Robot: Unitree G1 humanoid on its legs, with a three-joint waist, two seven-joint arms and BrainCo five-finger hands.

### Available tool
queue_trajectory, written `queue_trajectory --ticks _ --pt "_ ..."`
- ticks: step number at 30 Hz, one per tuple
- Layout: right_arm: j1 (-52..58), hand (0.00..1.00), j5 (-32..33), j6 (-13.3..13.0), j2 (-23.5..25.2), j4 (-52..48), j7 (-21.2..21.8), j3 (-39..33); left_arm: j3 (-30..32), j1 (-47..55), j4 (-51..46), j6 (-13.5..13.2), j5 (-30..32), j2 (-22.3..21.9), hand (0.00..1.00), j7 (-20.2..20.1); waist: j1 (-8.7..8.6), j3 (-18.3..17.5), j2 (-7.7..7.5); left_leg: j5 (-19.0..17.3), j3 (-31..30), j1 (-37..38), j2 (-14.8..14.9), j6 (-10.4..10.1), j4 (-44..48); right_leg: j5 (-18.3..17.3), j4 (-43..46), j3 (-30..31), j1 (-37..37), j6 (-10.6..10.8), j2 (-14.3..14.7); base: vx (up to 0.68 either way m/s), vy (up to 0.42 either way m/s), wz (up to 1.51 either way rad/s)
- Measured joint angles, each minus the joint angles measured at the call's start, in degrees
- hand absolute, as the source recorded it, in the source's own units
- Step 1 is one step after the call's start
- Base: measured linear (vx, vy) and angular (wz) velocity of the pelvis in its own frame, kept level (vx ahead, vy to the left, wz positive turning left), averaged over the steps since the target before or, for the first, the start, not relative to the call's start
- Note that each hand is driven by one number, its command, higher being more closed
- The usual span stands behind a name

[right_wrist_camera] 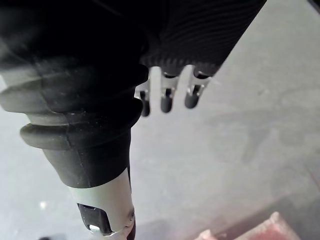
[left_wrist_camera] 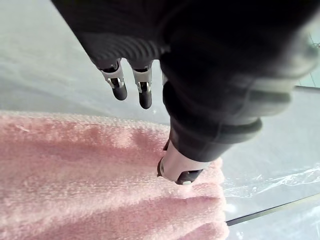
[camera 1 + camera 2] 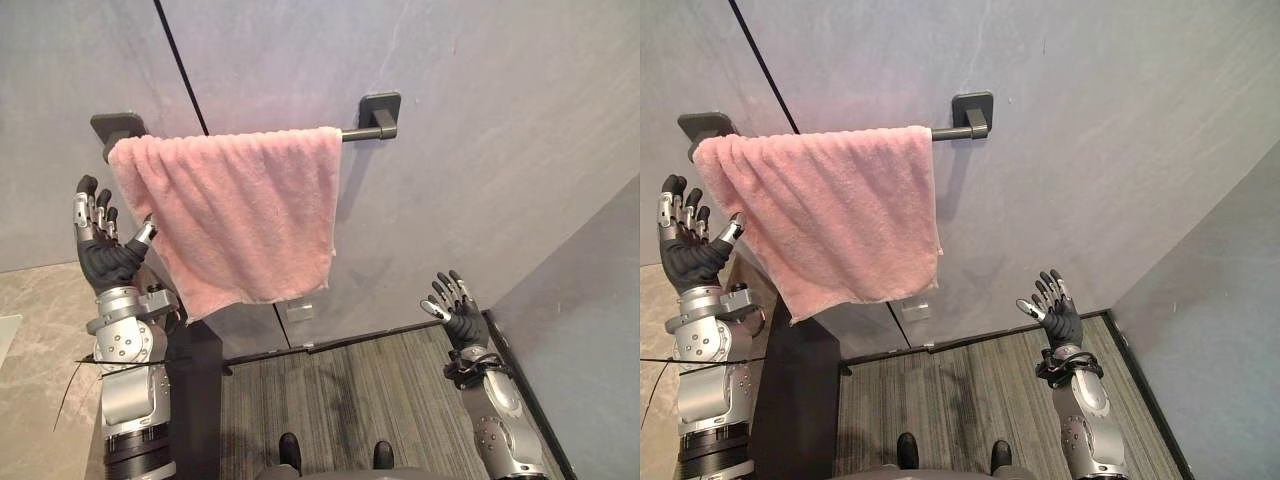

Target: Organize washtable

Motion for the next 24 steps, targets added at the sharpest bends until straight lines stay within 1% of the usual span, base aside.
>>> queue_trajectory --ticks 5,8,11,16,20,21,24 --pt "0.02 0.00 -0.21 0.05 0.00 0.00 0.00 0.16 1.90 0.00 -0.02 -0.02 -0.01 0.00 0.00 0.08 0.01 -0.04 -0.06 -0.01 -0.21 0.25 -0.01 -0.02 0.00 -0.02 -0.10 -0.19 0.44 0.02 0.00 0.00 0.000 0.01" --pt "0.03 0.00 -1.78 0.13 0.00 0.00 0.04 0.34 2.01 0.17 -0.02 -0.02 -0.03 0.00 0.00 -0.06 0.07 -0.12 -0.19 -0.03 -0.31 0.25 -0.01 -0.04 0.00 -0.03 -0.09 -0.24 0.46 0.04 0.00 0.00 0.000 0.00" --pt "0.03 0.00 -2.04 0.30 0.02 0.00 0.11 0.70 1.91 0.71 -0.01 -0.01 -0.12 0.00 0.00 -0.35 0.03 -0.21 -0.33 -0.04 -0.32 0.25 -0.02 -0.05 0.00 -0.05 -0.07 -0.25 0.46 0.07 -0.01 0.00 0.000 0.00" --pt "0.56 0.00 -2.15 0.51 0.02 0.01 0.56 1.04 0.91 1.22 1.00 0.02 -0.72 0.00 0.00 -1.64 -0.01 -0.25 -0.40 -0.01 -0.32 0.25 -0.02 -0.02 0.00 -0.04 -0.06 -0.21 0.44 0.05 0.00 0.00 0.000 0.00" --pt "0.60 0.00 -2.13 0.55 0.02 0.00 1.03 1.24 -0.91 1.22 4.42 0.18 -1.90 0.00 0.00 -3.02 0.00 -0.24 -0.43 -0.10 -0.15 -0.03 0.01 -0.15 0.00 -0.12 -0.03 -0.02 -0.03 0.18 0.01 0.00 0.000 -0.01" --pt "0.60 0.00 -2.13 0.55 0.02 0.00 1.04 1.30 -1.13 1.22 5.21 0.23 -2.65 0.00 0.00 -3.83 -0.01 -0.20 -0.48 -0.11 -0.03 -0.44 0.04 -0.17 0.00 -0.12 0.04 0.12 -0.58 0.20 0.03 0.00 0.000 -0.06" --pt "1.25 0.00 -2.13 0.56 0.04 0.00 1.05 1.31 -1.87 0.96 6.53 0.28 -3.00 0.11 0.00 -4.37 0.01 0.17 -0.95 -0.11 0.34 -1.16 0.09 -0.17 0.00 -0.01 0.25 0.54 -1.65 0.06 0.07 0.01 0.002 -0.08"
